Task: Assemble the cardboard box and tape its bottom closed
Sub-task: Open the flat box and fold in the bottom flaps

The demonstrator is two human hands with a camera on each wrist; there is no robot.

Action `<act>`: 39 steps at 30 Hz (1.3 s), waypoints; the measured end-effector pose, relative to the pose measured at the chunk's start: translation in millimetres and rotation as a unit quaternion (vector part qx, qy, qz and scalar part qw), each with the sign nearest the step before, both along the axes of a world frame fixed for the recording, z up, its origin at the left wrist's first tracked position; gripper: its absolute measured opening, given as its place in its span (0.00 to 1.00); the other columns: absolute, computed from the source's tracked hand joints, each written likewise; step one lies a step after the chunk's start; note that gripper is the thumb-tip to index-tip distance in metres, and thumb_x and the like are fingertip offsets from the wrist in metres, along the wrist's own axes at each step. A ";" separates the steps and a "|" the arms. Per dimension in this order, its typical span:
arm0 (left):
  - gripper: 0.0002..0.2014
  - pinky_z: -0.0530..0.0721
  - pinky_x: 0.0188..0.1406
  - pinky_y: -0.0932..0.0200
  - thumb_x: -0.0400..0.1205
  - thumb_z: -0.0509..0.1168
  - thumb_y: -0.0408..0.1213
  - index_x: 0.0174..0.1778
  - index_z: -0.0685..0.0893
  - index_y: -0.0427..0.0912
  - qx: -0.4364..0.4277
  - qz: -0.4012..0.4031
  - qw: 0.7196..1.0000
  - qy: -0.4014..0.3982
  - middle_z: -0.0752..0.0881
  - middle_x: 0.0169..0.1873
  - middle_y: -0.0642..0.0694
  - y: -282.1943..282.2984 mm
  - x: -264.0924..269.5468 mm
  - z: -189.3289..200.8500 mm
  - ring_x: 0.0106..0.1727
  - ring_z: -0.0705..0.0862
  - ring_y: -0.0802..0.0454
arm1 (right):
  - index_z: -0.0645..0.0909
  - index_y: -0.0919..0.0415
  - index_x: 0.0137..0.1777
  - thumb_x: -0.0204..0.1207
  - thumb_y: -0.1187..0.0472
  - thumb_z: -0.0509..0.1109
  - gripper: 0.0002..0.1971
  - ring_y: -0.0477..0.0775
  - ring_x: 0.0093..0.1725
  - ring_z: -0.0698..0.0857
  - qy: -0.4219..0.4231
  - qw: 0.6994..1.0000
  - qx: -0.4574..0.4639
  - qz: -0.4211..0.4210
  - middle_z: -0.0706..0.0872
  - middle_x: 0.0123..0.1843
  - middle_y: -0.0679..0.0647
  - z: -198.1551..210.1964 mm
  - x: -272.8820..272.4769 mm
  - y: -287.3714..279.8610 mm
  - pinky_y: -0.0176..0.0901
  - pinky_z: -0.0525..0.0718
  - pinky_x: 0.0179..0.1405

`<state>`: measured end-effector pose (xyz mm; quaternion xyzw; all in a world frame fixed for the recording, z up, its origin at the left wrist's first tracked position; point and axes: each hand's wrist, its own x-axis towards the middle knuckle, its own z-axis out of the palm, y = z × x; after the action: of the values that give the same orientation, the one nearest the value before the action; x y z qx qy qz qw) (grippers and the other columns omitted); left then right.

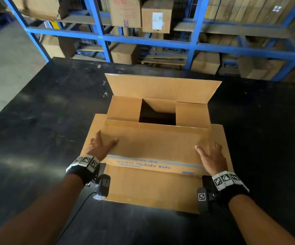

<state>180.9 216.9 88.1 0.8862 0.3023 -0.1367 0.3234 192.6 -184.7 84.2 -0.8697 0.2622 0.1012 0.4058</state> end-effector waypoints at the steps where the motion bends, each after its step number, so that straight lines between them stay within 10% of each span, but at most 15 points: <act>1: 0.52 0.73 0.76 0.37 0.77 0.66 0.71 0.90 0.51 0.51 0.005 -0.007 1.000 0.001 0.71 0.81 0.34 -5.6 -6.3 -0.7 0.79 0.74 0.29 | 0.65 0.56 0.78 0.72 0.31 0.71 0.43 0.70 0.68 0.81 0.009 1.000 -0.007 -0.003 0.82 0.71 0.61 0.6 -6.7 -5.5 0.55 0.75 0.60; 20: 0.60 0.71 0.79 0.28 0.69 0.59 0.78 0.91 0.46 0.48 0.055 -0.076 0.994 -0.051 0.65 0.82 0.33 -95.0 -76.2 -8.7 0.80 0.71 0.27 | 0.55 0.42 0.85 0.70 0.28 0.70 0.47 0.71 0.73 0.77 0.025 0.998 -0.011 -0.055 0.76 0.77 0.60 -10.8 -94.5 -81.3 0.68 0.75 0.73; 27: 0.43 0.40 0.84 0.20 0.80 0.39 0.78 0.89 0.37 0.65 0.223 -0.293 0.924 -0.105 0.39 0.92 0.47 -138.7 -75.8 -20.3 0.91 0.36 0.37 | 0.56 0.44 0.84 0.67 0.27 0.72 0.49 0.69 0.73 0.77 0.038 0.998 -0.018 -0.046 0.75 0.77 0.60 -12.5 -91.2 -85.0 0.68 0.76 0.72; 39: 0.40 0.43 0.82 0.16 0.80 0.30 0.77 0.88 0.33 0.66 0.255 -0.323 0.907 -0.095 0.36 0.91 0.48 -138.7 -77.3 -27.1 0.90 0.34 0.37 | 0.47 0.42 0.88 0.66 0.42 0.81 0.57 0.64 0.90 0.44 -0.207 0.905 -0.326 0.179 0.47 0.91 0.54 80.3 51.7 -61.8 0.73 0.49 0.84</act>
<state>103.6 78.1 60.9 0.9964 -0.0079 -0.0670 0.0518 244.3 -246.4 164.5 -0.9872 0.0302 -0.1016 0.1195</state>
